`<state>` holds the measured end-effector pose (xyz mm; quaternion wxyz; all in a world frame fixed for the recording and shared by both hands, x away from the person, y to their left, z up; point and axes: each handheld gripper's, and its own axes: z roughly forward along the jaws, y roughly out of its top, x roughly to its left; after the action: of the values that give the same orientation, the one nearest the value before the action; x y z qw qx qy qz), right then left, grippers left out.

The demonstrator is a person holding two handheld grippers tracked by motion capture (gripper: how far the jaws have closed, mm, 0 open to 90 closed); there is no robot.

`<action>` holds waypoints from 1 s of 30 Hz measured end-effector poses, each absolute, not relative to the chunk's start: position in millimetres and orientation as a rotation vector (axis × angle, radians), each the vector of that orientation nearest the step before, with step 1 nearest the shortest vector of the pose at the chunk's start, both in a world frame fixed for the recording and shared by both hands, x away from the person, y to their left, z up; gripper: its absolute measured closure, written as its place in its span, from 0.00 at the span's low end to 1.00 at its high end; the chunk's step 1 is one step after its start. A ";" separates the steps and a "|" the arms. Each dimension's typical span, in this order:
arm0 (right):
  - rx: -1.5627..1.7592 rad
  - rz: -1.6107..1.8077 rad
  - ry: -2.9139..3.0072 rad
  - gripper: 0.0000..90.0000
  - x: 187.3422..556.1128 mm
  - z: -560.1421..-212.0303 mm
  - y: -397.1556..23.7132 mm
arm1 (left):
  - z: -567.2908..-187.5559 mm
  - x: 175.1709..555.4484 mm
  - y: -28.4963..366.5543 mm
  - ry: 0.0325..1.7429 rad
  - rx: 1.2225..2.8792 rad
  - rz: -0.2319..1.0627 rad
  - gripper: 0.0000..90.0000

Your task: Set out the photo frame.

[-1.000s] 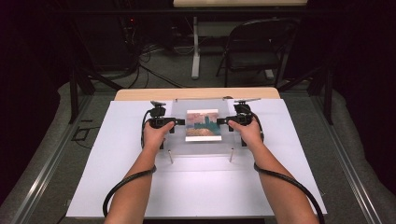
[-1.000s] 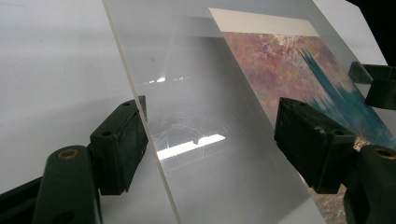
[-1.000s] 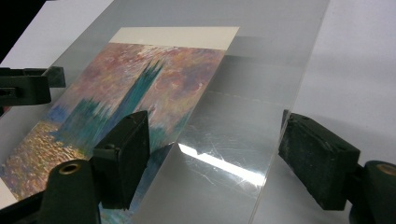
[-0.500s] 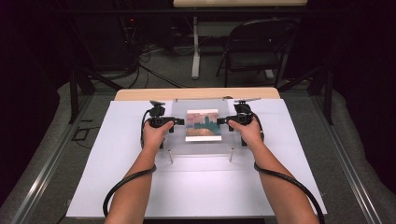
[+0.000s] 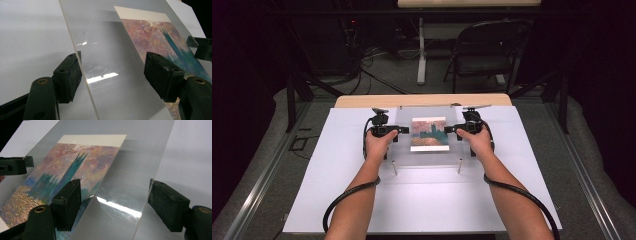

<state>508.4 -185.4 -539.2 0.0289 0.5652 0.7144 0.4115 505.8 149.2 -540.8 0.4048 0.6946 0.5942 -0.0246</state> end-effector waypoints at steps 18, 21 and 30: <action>1.765 1.250 2.181 0.30 506.8 -536.8 -183.5 | -537.6 504.9 145.7 1.524 1.743 -0.040 0.35; 1.763 1.255 2.172 0.30 506.2 -536.2 -183.0 | -536.5 504.6 145.6 1.528 1.739 -0.036 0.35; 1.725 1.252 2.158 0.30 504.5 -528.8 -181.6 | -529.1 502.6 146.4 1.521 1.726 -0.018 0.38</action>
<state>504.5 -181.6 -528.8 0.0541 0.5679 0.7104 0.4121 502.6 146.4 -529.1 0.4083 0.6849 0.6034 -0.0073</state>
